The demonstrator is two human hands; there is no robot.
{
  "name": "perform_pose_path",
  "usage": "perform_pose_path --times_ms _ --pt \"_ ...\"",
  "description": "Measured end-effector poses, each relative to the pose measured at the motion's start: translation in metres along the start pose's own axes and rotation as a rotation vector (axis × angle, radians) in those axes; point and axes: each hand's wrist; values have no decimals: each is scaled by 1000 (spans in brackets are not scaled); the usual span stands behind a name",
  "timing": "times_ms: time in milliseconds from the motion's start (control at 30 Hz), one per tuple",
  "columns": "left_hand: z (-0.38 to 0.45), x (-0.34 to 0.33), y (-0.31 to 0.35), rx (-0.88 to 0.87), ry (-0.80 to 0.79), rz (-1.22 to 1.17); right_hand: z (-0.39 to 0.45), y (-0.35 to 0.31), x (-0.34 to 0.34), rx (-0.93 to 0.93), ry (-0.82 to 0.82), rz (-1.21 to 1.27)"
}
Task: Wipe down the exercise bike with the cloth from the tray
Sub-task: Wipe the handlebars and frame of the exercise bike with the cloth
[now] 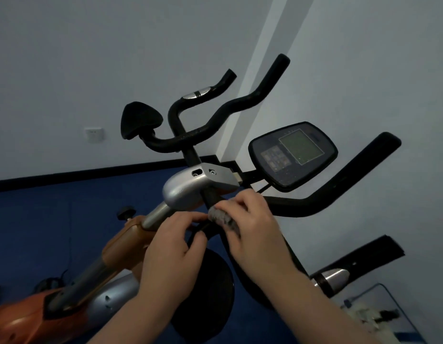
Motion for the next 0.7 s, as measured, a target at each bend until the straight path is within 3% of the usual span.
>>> perform_pose_path --times_ms 167,267,400,700 --pt "-1 4 3 -20 -62 58 1 45 32 -137 138 -66" --pt "6 5 10 -66 -100 91 11 38 31 -238 263 -19" --pt "24 1 25 -163 -171 112 5 25 17 -87 122 -37" --pt "49 -26 47 -246 -225 88 5 69 62 -377 307 -95"
Point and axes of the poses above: each hand's wrist, its own z-axis towards the middle knuckle, its own x-axis out of the back of the hand, y = z × x, and after that the axes turned 10 degrees about -x, right-handed
